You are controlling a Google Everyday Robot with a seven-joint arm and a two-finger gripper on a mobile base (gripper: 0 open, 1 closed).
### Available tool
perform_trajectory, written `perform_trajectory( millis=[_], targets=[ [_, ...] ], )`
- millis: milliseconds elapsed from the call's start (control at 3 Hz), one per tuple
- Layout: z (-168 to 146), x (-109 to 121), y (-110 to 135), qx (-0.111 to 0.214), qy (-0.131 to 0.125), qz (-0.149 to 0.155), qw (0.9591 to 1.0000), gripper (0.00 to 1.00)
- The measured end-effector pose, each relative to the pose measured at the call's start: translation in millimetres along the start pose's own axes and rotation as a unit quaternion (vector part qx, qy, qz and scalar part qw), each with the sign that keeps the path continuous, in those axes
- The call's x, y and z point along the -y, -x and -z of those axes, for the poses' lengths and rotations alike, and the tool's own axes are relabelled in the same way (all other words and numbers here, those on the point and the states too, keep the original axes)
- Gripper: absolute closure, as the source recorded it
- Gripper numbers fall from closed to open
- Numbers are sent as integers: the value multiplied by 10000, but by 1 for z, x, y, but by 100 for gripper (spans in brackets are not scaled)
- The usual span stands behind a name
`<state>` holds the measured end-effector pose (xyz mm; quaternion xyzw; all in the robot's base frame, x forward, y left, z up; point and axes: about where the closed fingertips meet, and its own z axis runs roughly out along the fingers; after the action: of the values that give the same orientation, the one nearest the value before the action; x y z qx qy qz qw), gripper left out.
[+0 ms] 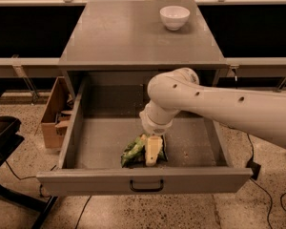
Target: Pick green jalapeno chip bag from top drawer and place on counter
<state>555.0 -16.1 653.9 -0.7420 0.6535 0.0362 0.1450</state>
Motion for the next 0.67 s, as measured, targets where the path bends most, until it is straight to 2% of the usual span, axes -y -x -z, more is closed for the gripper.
perform_trajectory(
  millis=[333, 667],
  targets=[
    [0, 0, 0, 0, 0, 0, 10000, 0],
    [-34, -1, 9, 34, 231, 68, 9997, 2]
  ],
)
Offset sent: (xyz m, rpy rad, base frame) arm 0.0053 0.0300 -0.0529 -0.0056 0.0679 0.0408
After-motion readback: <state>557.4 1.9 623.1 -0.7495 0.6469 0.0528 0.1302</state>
